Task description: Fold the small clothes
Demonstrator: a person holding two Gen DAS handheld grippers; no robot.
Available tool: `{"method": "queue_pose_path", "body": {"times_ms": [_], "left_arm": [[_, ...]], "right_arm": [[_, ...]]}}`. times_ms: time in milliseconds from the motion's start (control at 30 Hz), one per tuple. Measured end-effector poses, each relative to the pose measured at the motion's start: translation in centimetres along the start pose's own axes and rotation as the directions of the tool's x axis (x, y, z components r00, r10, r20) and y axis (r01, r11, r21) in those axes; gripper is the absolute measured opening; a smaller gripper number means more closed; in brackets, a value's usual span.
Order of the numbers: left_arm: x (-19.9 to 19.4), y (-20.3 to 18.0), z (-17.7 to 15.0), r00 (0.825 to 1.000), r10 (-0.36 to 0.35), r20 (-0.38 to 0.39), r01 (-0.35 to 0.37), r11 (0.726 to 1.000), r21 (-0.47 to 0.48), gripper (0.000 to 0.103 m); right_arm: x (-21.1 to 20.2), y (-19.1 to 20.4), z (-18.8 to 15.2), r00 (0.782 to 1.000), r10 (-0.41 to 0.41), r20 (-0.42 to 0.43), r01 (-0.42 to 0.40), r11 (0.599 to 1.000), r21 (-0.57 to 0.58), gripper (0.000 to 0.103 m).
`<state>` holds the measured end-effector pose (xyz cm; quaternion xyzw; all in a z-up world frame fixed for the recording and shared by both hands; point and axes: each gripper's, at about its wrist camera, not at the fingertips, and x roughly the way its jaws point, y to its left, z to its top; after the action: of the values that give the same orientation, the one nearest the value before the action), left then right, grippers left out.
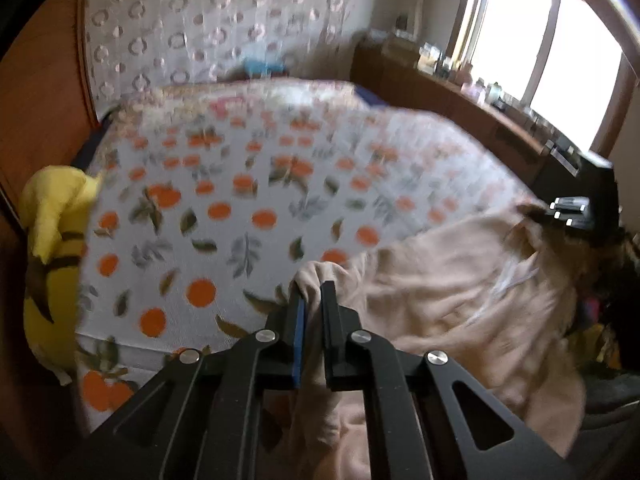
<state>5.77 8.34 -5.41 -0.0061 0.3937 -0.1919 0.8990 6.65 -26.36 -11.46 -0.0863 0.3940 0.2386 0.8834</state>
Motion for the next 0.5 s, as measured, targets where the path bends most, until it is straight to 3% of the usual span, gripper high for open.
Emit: {"method": "queue_pose_path", "body": {"times_ms": [133, 267, 367, 500], "left_arm": [[-6.1, -1.9, 2.2, 0.989, -0.040, 0.142, 0.038, 0.999, 0.018, 0.008], [-11.9, -4.1, 4.7, 0.961, -0.039, 0.274, 0.024, 0.998, 0.057, 0.008], [-17.0, -5.5, 7.4, 0.923, -0.045, 0.382, 0.013, 0.996, 0.087, 0.008], [-22.8, -6.5, 10.5, 0.861, -0.030, 0.508, -0.034, 0.993, 0.115, 0.008]], "right_arm": [[-5.7, 1.2, 0.7, 0.992, 0.013, 0.122, -0.012, 1.000, -0.013, 0.010], [-13.6, 2.9, 2.8, 0.961, 0.017, 0.274, -0.004, 0.999, -0.049, 0.010], [-19.6, 4.0, 4.9, 0.927, 0.001, 0.376, 0.033, 0.996, -0.083, 0.010], [-27.8, 5.7, 7.9, 0.861, -0.032, 0.508, 0.114, 0.985, -0.131, 0.009]]}}
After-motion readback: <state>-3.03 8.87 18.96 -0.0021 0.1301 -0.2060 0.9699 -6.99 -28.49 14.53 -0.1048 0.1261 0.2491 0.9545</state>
